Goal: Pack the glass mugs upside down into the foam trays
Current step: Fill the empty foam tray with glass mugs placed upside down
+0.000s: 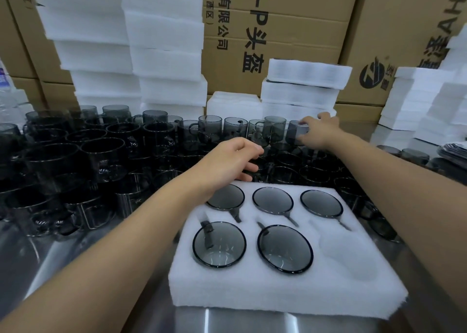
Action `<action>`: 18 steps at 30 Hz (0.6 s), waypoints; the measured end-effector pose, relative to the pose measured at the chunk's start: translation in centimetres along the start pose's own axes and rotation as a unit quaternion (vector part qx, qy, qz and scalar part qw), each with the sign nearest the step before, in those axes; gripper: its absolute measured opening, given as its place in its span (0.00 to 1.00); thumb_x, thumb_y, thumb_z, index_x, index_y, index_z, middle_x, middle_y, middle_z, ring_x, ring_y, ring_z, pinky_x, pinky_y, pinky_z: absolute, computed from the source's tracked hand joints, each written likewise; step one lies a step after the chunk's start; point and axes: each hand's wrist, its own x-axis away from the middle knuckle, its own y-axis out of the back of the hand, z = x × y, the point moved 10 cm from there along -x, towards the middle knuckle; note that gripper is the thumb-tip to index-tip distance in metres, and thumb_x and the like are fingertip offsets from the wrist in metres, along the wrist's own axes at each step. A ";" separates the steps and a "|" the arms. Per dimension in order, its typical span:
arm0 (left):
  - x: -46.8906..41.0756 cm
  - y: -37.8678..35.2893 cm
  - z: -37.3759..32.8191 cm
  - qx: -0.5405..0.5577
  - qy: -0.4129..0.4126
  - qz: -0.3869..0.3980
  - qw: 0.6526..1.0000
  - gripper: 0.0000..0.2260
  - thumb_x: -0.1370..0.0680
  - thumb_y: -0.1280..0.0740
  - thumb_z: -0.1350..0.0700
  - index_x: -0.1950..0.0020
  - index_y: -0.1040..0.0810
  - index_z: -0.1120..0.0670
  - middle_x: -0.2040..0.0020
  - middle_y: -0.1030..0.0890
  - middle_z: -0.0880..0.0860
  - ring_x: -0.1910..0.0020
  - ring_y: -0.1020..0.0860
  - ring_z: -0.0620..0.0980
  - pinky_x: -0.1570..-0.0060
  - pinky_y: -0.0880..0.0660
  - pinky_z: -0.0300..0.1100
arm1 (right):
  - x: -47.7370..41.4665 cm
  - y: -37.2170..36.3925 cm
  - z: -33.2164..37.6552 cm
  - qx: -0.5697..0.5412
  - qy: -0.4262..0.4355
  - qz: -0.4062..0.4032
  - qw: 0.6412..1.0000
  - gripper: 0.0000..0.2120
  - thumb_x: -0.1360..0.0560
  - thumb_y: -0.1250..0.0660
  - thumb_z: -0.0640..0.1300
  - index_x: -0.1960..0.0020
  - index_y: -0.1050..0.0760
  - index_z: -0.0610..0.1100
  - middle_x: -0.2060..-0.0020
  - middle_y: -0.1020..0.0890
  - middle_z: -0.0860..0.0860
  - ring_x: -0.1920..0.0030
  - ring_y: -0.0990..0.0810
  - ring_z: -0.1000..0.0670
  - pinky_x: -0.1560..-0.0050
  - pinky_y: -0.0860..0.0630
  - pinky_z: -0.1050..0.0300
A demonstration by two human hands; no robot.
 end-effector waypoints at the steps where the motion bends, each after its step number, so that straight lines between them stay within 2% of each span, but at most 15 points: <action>1: 0.0 0.0 0.0 -0.005 -0.001 0.000 1.000 0.08 0.20 0.37 0.51 0.49 0.20 0.50 0.49 0.19 0.47 0.54 0.19 0.42 0.57 0.21 0.35 | 0.1 0.1 0.2 0.009 0.002 -0.010 1.000 0.21 0.21 0.40 0.53 0.30 0.34 0.50 0.29 0.42 0.40 0.29 0.45 0.38 0.34 0.37 0.45; 4: 0.0 0.0 0.0 -0.012 0.001 0.003 1.000 0.08 0.21 0.37 0.50 0.48 0.20 0.51 0.49 0.19 0.48 0.52 0.19 0.43 0.55 0.21 0.36 | 0.3 1.1 0.5 0.006 0.022 -0.054 0.998 0.13 0.20 0.39 0.48 0.39 0.26 0.44 0.34 0.36 0.40 0.35 0.37 0.38 0.40 0.32 0.48; 8: 0.1 -0.1 -0.1 -0.022 -0.007 0.005 1.000 0.09 0.20 0.37 0.50 0.47 0.20 0.52 0.49 0.19 0.46 0.53 0.19 0.41 0.58 0.21 0.33 | 1.5 2.9 -0.1 -0.065 0.023 -0.098 0.993 0.12 0.20 0.39 0.44 0.40 0.26 0.39 0.34 0.36 0.39 0.47 0.25 0.38 0.50 0.29 0.52; 10: 0.1 -0.2 -0.2 -0.026 -0.010 0.009 1.000 0.08 0.20 0.37 0.51 0.47 0.20 0.53 0.50 0.19 0.45 0.54 0.19 0.39 0.59 0.22 0.32 | 2.8 4.2 -0.5 -0.105 0.016 -0.130 0.986 0.11 0.20 0.39 0.44 0.41 0.26 0.39 0.35 0.34 0.38 0.53 0.25 0.40 0.55 0.32 0.54; 13: 0.2 -0.5 -0.3 -0.031 -0.012 0.016 0.999 0.08 0.21 0.36 0.52 0.48 0.20 0.53 0.51 0.18 0.47 0.57 0.19 0.38 0.60 0.22 0.31 | 5.1 6.3 -0.4 -0.152 0.028 -0.172 0.973 0.09 0.20 0.39 0.45 0.43 0.25 0.42 0.37 0.30 0.40 0.54 0.25 0.41 0.56 0.33 0.55; 16: 0.2 -0.6 -0.3 -0.025 -0.012 0.021 0.999 0.08 0.21 0.35 0.51 0.49 0.19 0.53 0.53 0.17 0.47 0.59 0.19 0.37 0.60 0.23 0.31 | 8.3 8.4 0.8 -0.179 0.072 -0.217 0.957 0.05 0.21 0.38 0.46 0.48 0.25 0.46 0.37 0.29 0.45 0.59 0.27 0.48 0.57 0.35 0.58; 18: 0.2 -0.6 -0.3 -0.017 -0.012 0.023 1.000 0.08 0.21 0.35 0.49 0.49 0.19 0.51 0.53 0.17 0.47 0.59 0.19 0.37 0.61 0.23 0.31 | 10.6 9.3 2.1 -0.220 0.118 -0.246 0.937 0.02 0.22 0.36 0.46 0.53 0.26 0.49 0.41 0.29 0.49 0.56 0.28 0.51 0.55 0.35 0.59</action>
